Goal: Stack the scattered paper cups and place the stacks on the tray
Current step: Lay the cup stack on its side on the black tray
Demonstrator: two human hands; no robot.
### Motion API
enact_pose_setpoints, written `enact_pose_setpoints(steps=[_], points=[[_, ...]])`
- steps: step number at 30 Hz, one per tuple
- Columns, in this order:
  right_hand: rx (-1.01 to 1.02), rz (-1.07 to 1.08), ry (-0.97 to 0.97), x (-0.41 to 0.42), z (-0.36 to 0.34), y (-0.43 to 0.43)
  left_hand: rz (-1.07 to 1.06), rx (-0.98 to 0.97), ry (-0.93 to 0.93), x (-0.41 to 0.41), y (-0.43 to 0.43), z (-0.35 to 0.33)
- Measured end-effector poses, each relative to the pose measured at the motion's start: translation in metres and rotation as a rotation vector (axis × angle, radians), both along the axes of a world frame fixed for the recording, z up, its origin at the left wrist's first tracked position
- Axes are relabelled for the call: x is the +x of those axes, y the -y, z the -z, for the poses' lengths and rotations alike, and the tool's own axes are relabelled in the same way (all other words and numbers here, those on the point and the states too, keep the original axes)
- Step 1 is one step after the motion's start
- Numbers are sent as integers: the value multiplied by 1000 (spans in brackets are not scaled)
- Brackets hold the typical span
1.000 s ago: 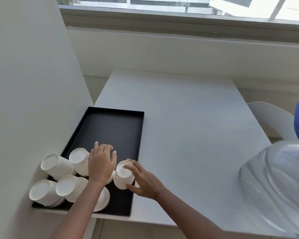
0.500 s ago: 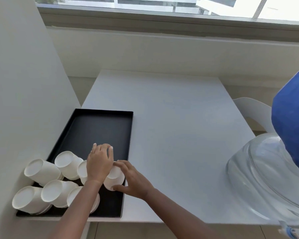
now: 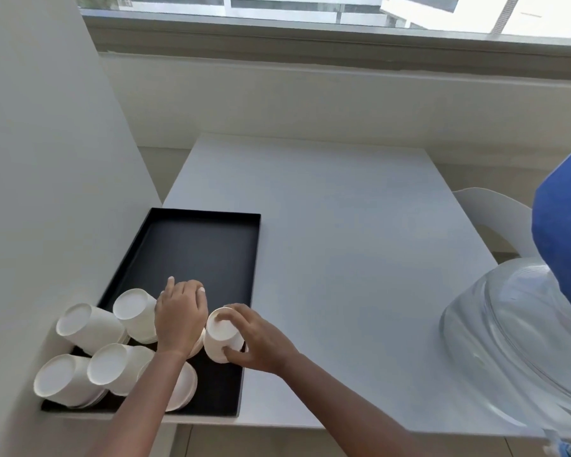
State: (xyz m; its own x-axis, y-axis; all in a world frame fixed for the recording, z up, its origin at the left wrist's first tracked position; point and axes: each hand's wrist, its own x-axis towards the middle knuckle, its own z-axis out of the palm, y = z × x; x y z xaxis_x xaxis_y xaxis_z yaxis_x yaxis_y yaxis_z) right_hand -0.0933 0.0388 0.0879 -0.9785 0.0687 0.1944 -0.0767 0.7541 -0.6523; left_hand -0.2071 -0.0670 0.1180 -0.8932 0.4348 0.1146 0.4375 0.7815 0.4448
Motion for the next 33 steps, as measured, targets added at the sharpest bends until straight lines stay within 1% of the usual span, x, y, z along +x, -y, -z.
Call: enact_pose_setpoints(steps=[4, 7, 11, 16, 21, 23, 25, 31, 32, 33], points=[[47, -27, -14, 7, 2, -3, 12, 61, -22, 5, -9, -8], [40, 46, -6, 17, 6, -9, 69, 99, -44, 13, -24, -16], [79, 140, -26, 32, 10, -28, 148, 114, -52, 27, -47, -21], [103, 356, 0, 60, 16, -64, 245, 138, -52, 52, -76, -13], [154, 585, 128, 90, 27, -102, 341, 127, -30, 77, -104, 10], [190, 643, 182, 99, 32, -111, 370, 98, -1, 85, -110, 21], [218, 680, 218, 105, 36, -118, 400, 31, 19, 91, -115, 34], [279, 705, 367, 103, 50, -131, 441, -282, 69, 97, -126, 68], [282, 705, 392, 103, 53, -132, 438, -297, 72, 97, -125, 72], [283, 707, 412, 102, 54, -133, 429, -267, 43, 97, -125, 75]])
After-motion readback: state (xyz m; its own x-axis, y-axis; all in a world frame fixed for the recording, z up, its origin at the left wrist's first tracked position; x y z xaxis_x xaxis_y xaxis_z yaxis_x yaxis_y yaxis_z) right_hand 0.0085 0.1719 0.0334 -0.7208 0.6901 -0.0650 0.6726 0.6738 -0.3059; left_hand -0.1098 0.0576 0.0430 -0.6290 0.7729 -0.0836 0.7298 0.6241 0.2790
